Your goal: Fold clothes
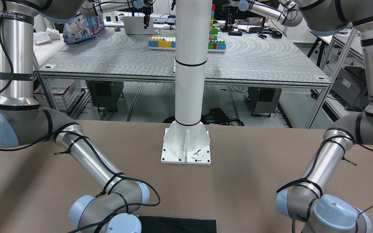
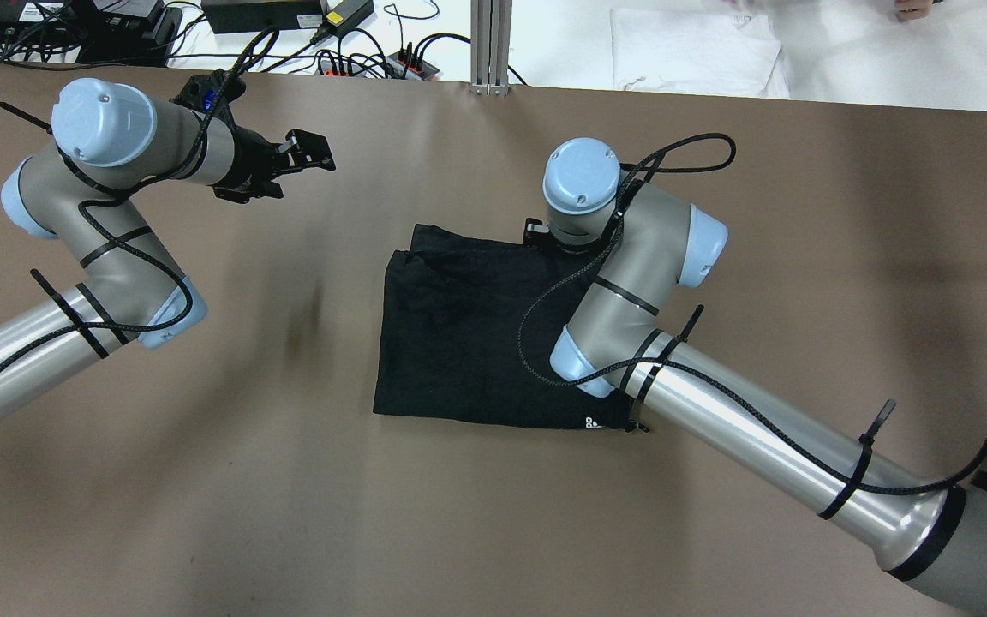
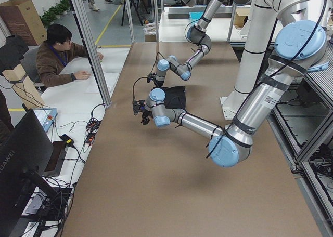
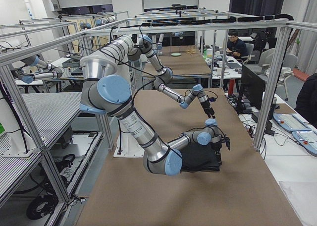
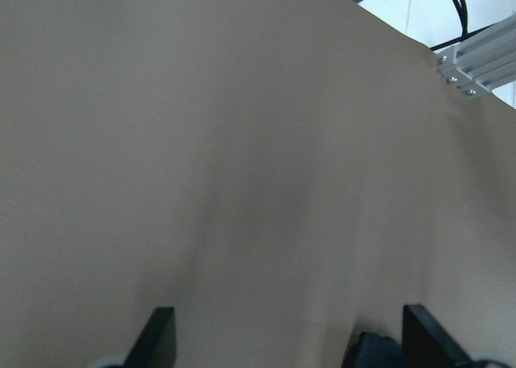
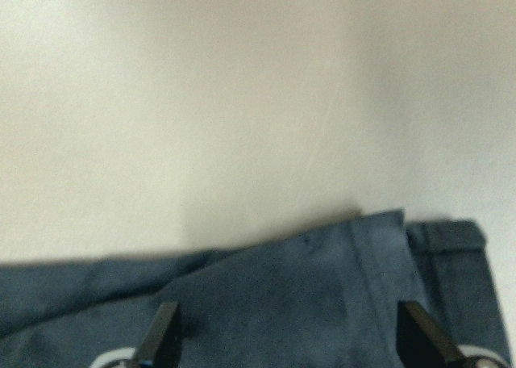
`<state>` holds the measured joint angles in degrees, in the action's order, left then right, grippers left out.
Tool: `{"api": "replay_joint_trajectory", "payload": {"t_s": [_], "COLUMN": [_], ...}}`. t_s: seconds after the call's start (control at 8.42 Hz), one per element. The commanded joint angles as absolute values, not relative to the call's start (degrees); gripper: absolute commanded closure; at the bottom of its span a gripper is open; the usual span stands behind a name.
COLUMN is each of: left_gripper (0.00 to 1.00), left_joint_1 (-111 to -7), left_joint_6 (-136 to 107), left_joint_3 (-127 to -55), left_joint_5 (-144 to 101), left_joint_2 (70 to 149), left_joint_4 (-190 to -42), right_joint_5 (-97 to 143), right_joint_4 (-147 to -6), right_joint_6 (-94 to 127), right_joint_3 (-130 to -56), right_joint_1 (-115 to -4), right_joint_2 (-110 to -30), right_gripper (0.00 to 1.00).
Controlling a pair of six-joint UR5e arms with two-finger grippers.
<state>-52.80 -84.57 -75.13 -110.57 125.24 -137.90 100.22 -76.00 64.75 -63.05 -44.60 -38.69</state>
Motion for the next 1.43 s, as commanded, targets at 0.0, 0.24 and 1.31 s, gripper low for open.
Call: {"api": "replay_joint_trajectory", "payload": {"t_s": [0.0, 0.24, 1.31], "left_gripper": [0.0, 0.0, 0.0], "left_joint_1": [-53.0, -56.14, -75.75], "left_joint_6": [-83.85, -72.93, -26.49], "left_joint_3": [-75.15, -74.28, -69.07], "left_joint_5": [-110.65, -110.22, -102.68], "left_joint_2": [125.42, 125.51, 118.85], "left_joint_4": [-137.99, -137.2, -125.86], "right_joint_5": [100.72, 103.08, 104.06], "right_joint_4": [-75.15, -77.33, -83.06], "right_joint_6": [56.9, 41.92, -8.56], "right_joint_3": [-61.52, -61.44, -74.34], "right_joint_1": [-49.55, -56.65, -84.16], "right_joint_2": [-38.67, -38.85, -68.25], "right_gripper": [0.06, 0.06, 0.06]}}
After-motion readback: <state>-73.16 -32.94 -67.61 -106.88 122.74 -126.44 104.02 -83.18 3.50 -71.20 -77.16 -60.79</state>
